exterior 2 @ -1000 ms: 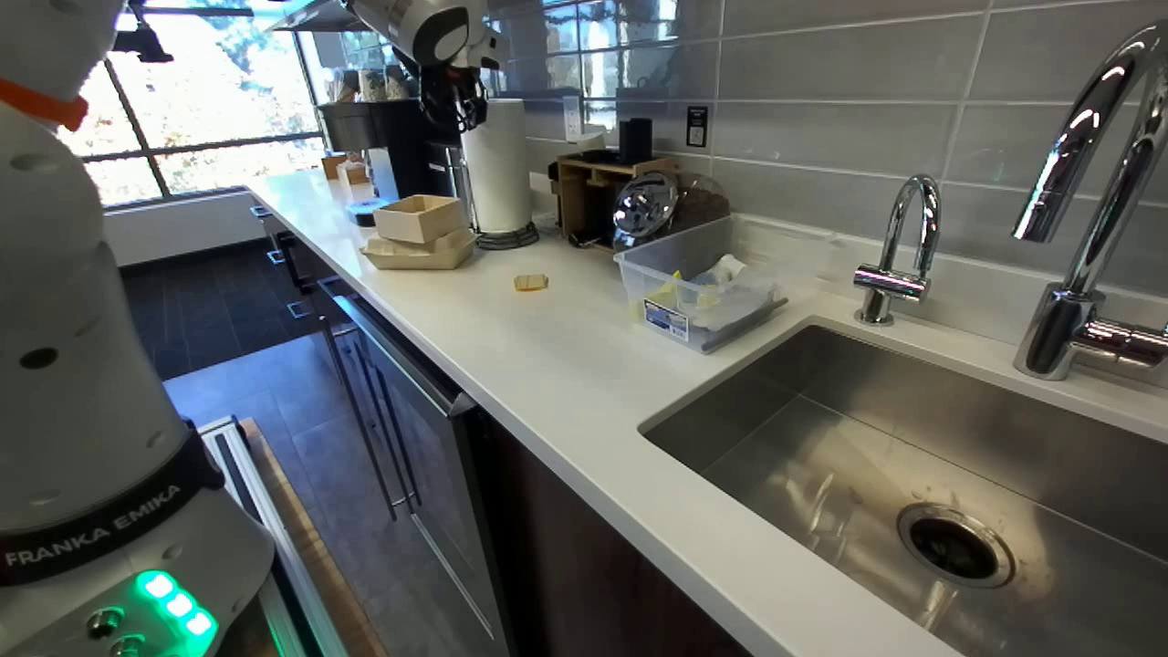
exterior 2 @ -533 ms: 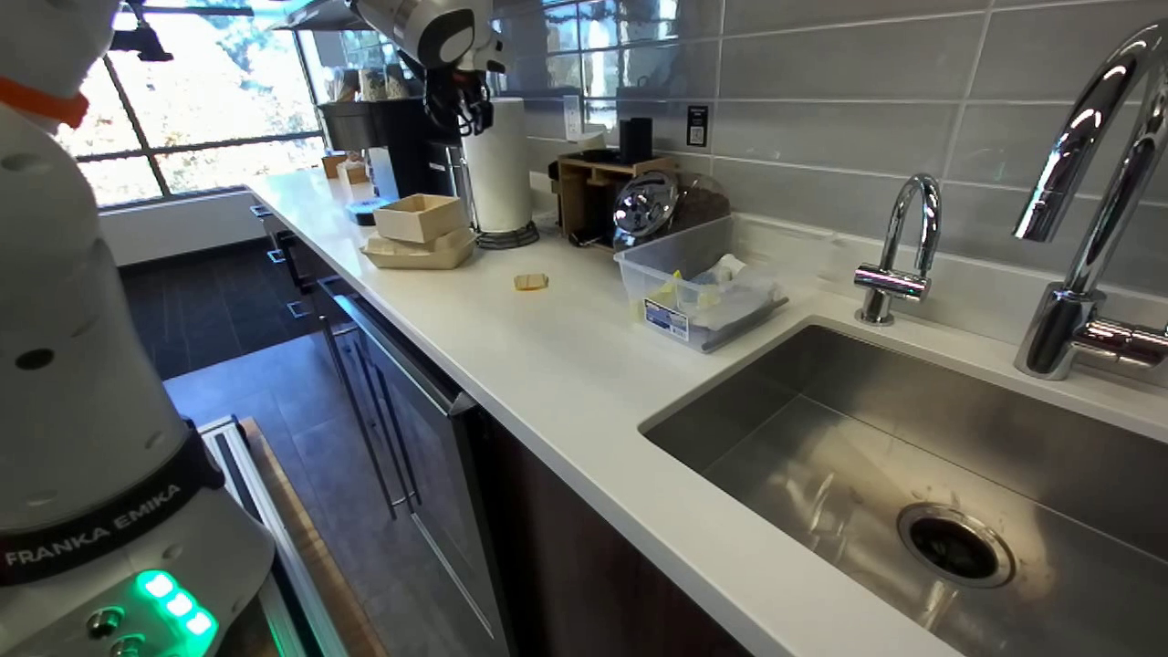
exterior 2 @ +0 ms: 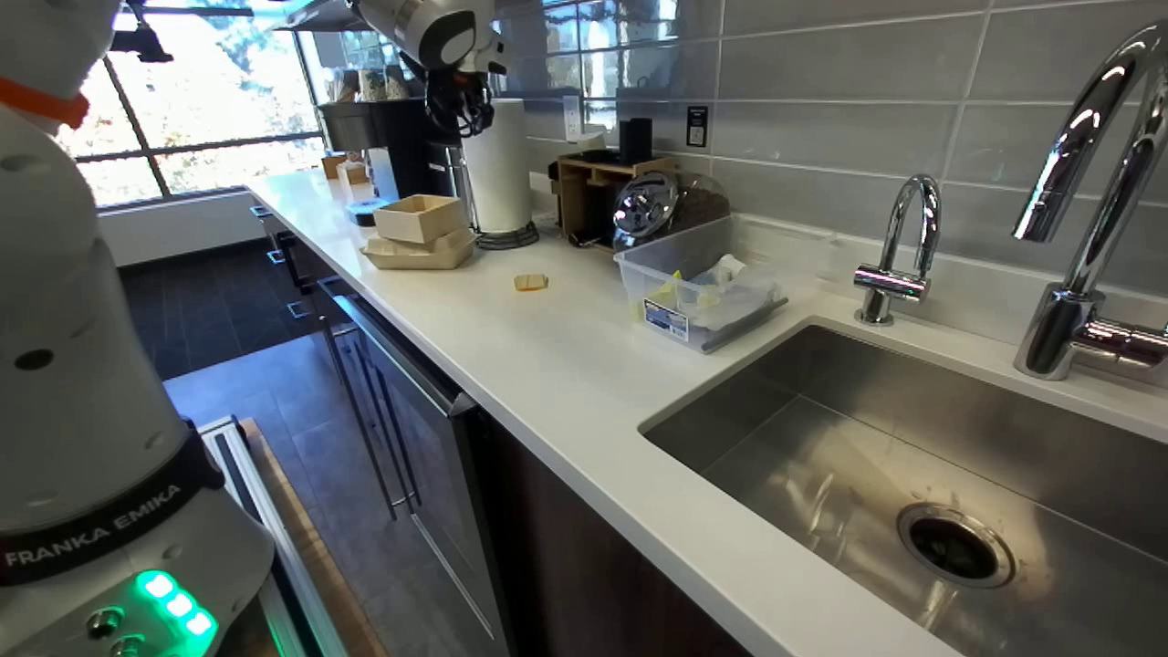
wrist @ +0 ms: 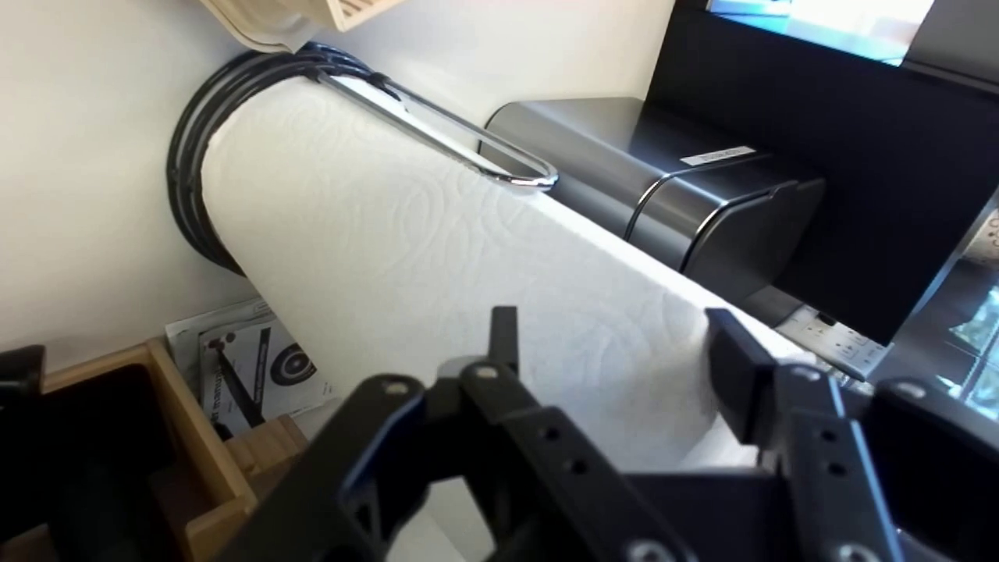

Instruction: Tear one paper towel from the roll.

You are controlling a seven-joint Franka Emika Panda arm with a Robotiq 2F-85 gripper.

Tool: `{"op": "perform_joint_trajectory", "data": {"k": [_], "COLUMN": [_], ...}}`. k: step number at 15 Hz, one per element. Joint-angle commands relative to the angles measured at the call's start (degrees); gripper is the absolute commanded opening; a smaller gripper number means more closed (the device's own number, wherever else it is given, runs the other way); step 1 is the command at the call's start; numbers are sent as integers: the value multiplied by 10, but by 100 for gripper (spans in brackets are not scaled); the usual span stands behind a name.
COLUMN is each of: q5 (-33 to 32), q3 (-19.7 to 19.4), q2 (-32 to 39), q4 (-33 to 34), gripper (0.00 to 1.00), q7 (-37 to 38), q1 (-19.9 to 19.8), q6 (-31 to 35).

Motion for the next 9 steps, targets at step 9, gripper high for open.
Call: {"op": "perform_joint_trajectory", "data": {"k": [9], "q5": [3], "q3": [6], "q2": [-27], "q4": [-30], "gripper": [0], "q7": [-5], "q1": [-8], "q6": [-19]}}
